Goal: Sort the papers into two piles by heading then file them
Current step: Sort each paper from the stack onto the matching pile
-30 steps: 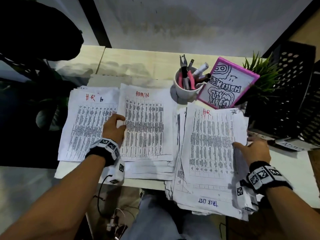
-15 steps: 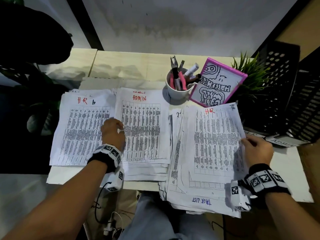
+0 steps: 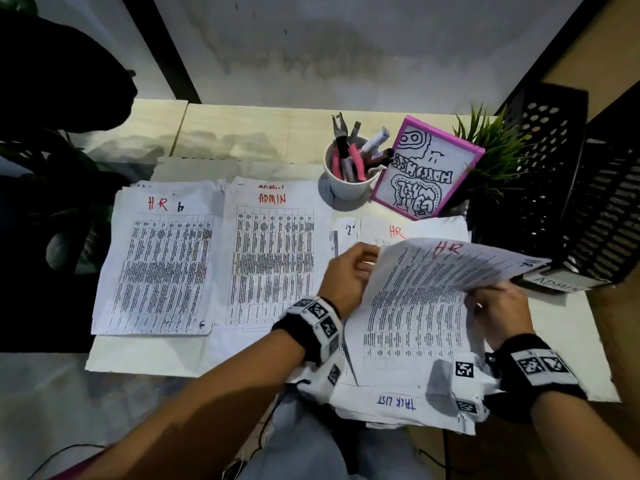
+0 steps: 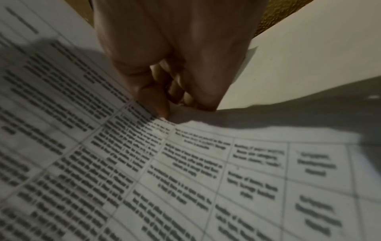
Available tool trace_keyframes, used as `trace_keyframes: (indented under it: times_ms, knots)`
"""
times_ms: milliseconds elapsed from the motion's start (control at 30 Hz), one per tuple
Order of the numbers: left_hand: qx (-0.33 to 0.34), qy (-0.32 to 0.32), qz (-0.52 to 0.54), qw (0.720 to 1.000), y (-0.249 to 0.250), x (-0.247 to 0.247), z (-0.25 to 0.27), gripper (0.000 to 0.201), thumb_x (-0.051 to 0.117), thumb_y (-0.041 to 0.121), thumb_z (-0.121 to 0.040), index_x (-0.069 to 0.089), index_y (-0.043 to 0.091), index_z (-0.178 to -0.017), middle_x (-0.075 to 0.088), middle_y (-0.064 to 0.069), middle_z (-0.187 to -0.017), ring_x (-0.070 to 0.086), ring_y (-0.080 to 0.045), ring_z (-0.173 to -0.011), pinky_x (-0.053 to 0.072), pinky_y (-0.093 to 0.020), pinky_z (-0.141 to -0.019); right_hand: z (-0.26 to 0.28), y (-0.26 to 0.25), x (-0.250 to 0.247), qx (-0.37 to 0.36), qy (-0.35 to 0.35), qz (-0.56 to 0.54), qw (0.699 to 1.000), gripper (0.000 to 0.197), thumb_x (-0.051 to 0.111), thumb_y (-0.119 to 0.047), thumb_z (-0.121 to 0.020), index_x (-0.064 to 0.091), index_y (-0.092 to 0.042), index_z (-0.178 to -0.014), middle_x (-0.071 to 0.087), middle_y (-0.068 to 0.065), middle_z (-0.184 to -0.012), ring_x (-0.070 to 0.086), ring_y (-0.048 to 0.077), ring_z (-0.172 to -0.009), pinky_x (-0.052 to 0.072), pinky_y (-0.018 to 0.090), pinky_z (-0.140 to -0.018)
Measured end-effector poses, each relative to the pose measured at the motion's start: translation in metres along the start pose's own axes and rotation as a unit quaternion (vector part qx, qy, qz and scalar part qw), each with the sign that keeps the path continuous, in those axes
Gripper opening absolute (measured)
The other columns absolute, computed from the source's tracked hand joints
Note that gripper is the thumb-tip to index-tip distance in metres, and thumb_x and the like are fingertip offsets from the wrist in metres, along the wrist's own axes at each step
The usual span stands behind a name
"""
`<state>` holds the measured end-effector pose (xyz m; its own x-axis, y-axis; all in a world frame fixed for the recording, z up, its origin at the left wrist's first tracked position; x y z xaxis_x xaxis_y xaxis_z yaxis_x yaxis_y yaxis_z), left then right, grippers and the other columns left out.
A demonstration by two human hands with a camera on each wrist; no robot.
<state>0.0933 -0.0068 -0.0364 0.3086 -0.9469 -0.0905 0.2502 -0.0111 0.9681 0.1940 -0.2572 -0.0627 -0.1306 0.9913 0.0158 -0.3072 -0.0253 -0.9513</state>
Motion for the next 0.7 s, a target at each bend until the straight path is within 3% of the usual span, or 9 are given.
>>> trace_keyframes:
  times_ms: [67,167,267,333,400,500,567,633,700]
  knots:
    - [-0.004,-0.02,-0.042,0.999,-0.005,0.012,0.0,0.029,0.054,-0.006,-0.084,0.067,0.019,-0.076,0.066,0.01,-0.074,0.06,-0.005,-0.069,0.05,-0.023,-0.069,0.002,0.007,-0.005,0.016,0.035,0.036,0.999,0.062,0.04,0.028,-0.07,0.064,-0.021,-0.04,0.055,-0.013,-0.045,0.053,-0.007,-0.047,0.043,0.007,-0.05]
    - [0.017,-0.017,-0.214,0.976,-0.009,0.016,-0.007,0.03,0.047,-0.011,-0.079,0.069,0.008,-0.089,0.064,-0.004,-0.105,0.059,-0.02,-0.098,0.049,-0.034,-0.088,0.01,0.001,0.005,0.027,0.0,-0.007,1.0,0.05,0.03,0.029,-0.069,0.057,-0.009,-0.049,0.06,-0.009,-0.049,0.057,0.001,-0.047,0.046,0.011,-0.048]
    - [-0.037,0.057,-0.326,0.943,-0.024,0.003,-0.019,0.035,0.062,0.018,-0.085,0.056,0.002,-0.116,0.05,-0.014,-0.122,0.046,-0.032,-0.114,0.041,-0.044,-0.097,0.013,0.01,0.002,0.105,-0.017,-0.042,0.993,0.03,0.039,0.007,-0.08,0.053,-0.005,-0.056,0.06,-0.002,-0.048,0.057,0.01,-0.042,0.046,0.014,-0.043]
    - [-0.114,0.102,-0.326,0.933,-0.037,-0.005,-0.023,0.06,0.067,0.039,-0.083,0.047,0.001,-0.125,0.046,-0.015,-0.126,0.045,-0.032,-0.117,0.039,-0.044,-0.099,0.015,0.01,0.001,0.11,-0.022,-0.124,0.986,0.017,0.052,-0.014,-0.061,0.055,-0.01,-0.045,0.06,0.005,-0.052,0.058,0.017,-0.045,0.05,0.018,-0.046]
    - [-0.157,0.133,-0.3,0.931,-0.045,-0.007,-0.022,0.066,0.071,0.04,-0.079,0.044,0.001,-0.124,0.047,-0.015,-0.125,0.047,-0.032,-0.116,0.041,-0.044,-0.098,0.019,0.012,-0.003,0.107,-0.01,-0.116,0.987,0.028,0.048,-0.009,-0.065,0.056,-0.015,-0.039,0.06,0.004,-0.051,0.058,0.016,-0.044,0.049,0.017,-0.047]
    - [-0.188,0.153,-0.257,0.935,-0.052,-0.006,-0.02,0.054,0.074,0.024,-0.08,0.046,0.001,-0.12,0.058,-0.016,-0.117,0.057,-0.033,-0.109,0.048,-0.043,-0.09,0.021,0.023,-0.008,0.123,-0.001,-0.129,0.984,0.027,0.047,-0.021,-0.065,0.056,-0.016,-0.041,0.059,0.004,-0.051,0.056,0.017,-0.044,0.046,0.015,-0.047]
    - [-0.19,0.164,-0.245,0.937,-0.05,-0.01,-0.019,0.032,0.07,0.017,-0.081,0.055,0.004,-0.107,0.065,-0.015,-0.103,0.064,-0.032,-0.095,0.052,-0.039,-0.08,0.016,0.033,-0.02,0.123,0.024,-0.057,0.99,0.024,0.05,-0.008,-0.071,0.058,-0.015,-0.049,0.058,0.004,-0.053,0.057,0.016,-0.045,0.046,0.015,-0.049]
    - [-0.169,0.174,-0.249,0.938,-0.046,-0.015,-0.017,0.015,0.066,0.016,-0.083,0.062,0.008,-0.095,0.068,-0.013,-0.094,0.065,-0.031,-0.086,0.053,-0.037,-0.073,0.009,0.041,-0.043,0.109,0.078,0.082,0.988,0.041,0.046,0.01,-0.081,0.063,-0.017,-0.056,0.061,0.0,-0.057,0.058,0.01,-0.048,0.051,0.022,-0.062]
    - [-0.119,0.169,-0.277,0.938,-0.036,-0.017,-0.016,0.011,0.06,0.019,-0.088,0.066,0.01,-0.091,0.07,-0.012,-0.086,0.066,-0.031,-0.08,0.054,-0.037,-0.07,0.005,0.035,-0.049,0.065,0.095,0.106,0.988,0.034,0.051,0.014,-0.078,0.065,-0.013,-0.063,0.063,0.0,-0.059,0.058,0.013,-0.053,0.051,0.03,-0.078]
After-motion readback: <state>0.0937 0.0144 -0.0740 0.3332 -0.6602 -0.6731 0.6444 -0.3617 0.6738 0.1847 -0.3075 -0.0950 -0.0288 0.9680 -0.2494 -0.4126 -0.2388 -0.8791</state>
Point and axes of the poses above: each hand's wrist, its own z-axis away from the middle knuckle, its own x-axis out of the palm, y = z × x, the point moved 9 cm from there along -z, towards the middle knuckle
